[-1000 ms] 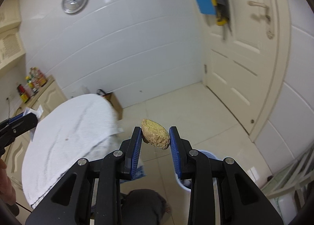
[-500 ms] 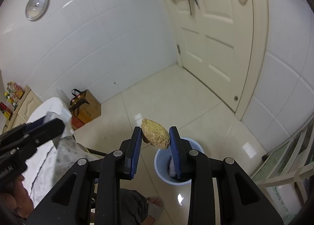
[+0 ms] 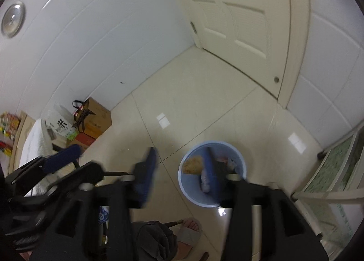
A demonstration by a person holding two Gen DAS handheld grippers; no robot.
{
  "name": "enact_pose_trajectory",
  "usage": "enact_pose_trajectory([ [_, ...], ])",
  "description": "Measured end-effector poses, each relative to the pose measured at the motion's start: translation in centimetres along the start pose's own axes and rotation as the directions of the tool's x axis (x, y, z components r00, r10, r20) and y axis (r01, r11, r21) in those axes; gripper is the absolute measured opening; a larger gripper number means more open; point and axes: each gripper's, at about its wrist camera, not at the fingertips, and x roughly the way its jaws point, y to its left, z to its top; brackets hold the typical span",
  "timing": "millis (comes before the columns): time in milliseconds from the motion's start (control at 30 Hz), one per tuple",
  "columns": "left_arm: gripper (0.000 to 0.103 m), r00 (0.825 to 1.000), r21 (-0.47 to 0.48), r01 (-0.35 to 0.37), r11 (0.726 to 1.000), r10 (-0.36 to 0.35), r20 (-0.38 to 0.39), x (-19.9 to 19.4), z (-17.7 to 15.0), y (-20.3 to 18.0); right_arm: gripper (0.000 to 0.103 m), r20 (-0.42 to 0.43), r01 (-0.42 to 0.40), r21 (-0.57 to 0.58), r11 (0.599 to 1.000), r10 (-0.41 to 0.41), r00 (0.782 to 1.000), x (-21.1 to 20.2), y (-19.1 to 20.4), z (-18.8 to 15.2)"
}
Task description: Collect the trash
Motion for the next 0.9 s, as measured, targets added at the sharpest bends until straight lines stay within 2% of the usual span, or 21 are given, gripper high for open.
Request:
enact_pose_trajectory([
  [33, 0.082, 1.000, 0.006, -0.015, 1.000, 0.015, 0.008, -0.2, 0.0, 0.2, 0.068, 0.000, 0.007, 0.015, 1.000, -0.007, 1.000, 0.2, -0.4, 0.0],
  [133, 0.090, 0.999, 0.012, -0.042, 0.999, 0.042, 0.021, 0.6, 0.8, -0.3, 0.082, 0.009, 0.003, 0.043, 0.999, -0.004, 1.000, 0.2, -1.0, -0.1],
  [167, 0.091, 0.998, 0.009, -0.057, 0.998, 0.057, 0.029, 0.3, 0.8, -0.5, 0.092, 0.016, 0.009, 0.050, 0.999, -0.010, 1.000, 0.1, -1.1, -0.1],
  [233, 0.094, 0.996, 0.004, -0.076, 0.997, 0.075, 0.041, -0.2, 0.6, -0.8, 0.103, 0.030, 0.021, 0.060, 0.998, -0.022, 0.999, -0.2, -1.1, -0.1],
  [367, 0.100, 0.989, 0.002, -0.120, 0.993, 0.119, 0.090, -2.8, -0.9, -1.7, 0.103, 0.053, 0.029, 0.064, 0.998, -0.032, 0.998, -1.3, -0.4, -0.2],
  [500, 0.101, 0.981, -0.014, -0.137, 0.990, 0.138, 0.133, -5.5, -2.2, -2.6, 0.103, 0.077, 0.016, 0.059, 0.998, -0.020, 0.997, -2.9, 1.0, -0.3],
  [633, 0.101, 0.969, -0.044, -0.151, 0.988, 0.156, 0.192, -10.8, -4.8, -2.3, 0.103, 0.119, -0.009, 0.038, 0.999, 0.005, 0.993, -5.7, 3.3, -0.6],
  [733, 0.102, 0.949, -0.070, -0.173, 0.982, 0.185, 0.255, -15.4, -7.2, -2.3, 0.103, 0.163, -0.032, 0.011, 0.999, 0.030, 0.986, -8.4, 5.8, -1.0],
  [900, 0.102, 0.899, -0.146, -0.230, 0.962, 0.267, 0.348, -23.4, -12.1, -1.6, 0.103, 0.213, -0.073, -0.062, 0.995, 0.084, 0.973, -12.7, 11.0, -2.5],
])
